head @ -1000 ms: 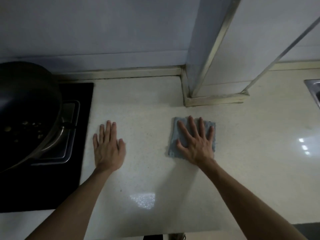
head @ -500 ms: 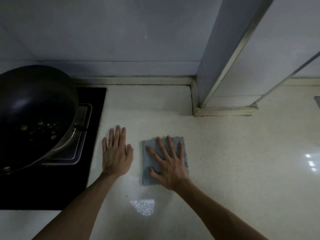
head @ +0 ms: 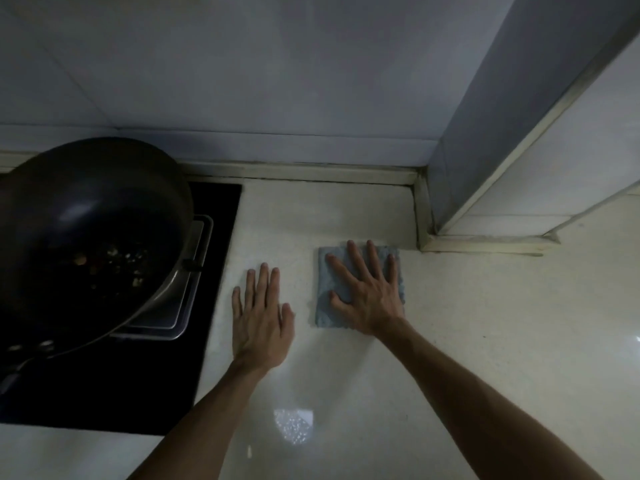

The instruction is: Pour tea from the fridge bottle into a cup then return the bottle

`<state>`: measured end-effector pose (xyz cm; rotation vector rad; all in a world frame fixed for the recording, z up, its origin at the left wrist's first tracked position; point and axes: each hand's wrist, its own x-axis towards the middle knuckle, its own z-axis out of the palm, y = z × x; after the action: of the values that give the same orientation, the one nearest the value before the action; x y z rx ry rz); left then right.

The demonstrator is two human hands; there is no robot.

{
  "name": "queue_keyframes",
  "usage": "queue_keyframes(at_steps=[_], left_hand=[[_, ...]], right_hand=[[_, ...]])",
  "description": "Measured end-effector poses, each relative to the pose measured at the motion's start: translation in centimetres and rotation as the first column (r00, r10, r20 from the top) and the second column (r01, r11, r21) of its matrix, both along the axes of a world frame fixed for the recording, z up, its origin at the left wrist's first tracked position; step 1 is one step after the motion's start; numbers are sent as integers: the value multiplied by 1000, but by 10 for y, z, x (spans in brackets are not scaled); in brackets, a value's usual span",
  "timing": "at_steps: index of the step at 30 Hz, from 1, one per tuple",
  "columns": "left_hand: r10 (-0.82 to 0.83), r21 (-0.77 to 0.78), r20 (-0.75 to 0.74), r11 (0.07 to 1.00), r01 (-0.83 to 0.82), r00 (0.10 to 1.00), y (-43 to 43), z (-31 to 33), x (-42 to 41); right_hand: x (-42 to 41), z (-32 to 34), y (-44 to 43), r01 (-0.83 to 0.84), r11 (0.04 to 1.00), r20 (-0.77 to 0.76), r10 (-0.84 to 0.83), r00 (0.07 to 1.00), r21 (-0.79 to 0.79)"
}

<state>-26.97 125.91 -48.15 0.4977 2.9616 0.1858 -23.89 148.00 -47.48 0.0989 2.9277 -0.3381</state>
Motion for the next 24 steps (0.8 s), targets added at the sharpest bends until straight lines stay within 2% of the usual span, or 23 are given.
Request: queue_keyframes(at_steps=[8, 12, 20, 24], left_hand=[[-5, 66, 20, 998, 4, 1000, 0, 0, 0], [12, 41, 41, 999, -14, 999, 1, 1, -1], [9, 30, 41, 1000, -10, 999, 1, 2, -1], [0, 30, 11, 1000, 0, 1000, 0, 2, -3]], right_hand=[[-72, -4, 15, 54, 997, -16, -53, 998, 46], [-97, -7, 22, 46, 995, -15, -45, 999, 83], [-103, -7, 24, 53, 995, 1, -53, 999, 82], [-107, 2, 25, 33, 998, 78, -37, 996, 51]])
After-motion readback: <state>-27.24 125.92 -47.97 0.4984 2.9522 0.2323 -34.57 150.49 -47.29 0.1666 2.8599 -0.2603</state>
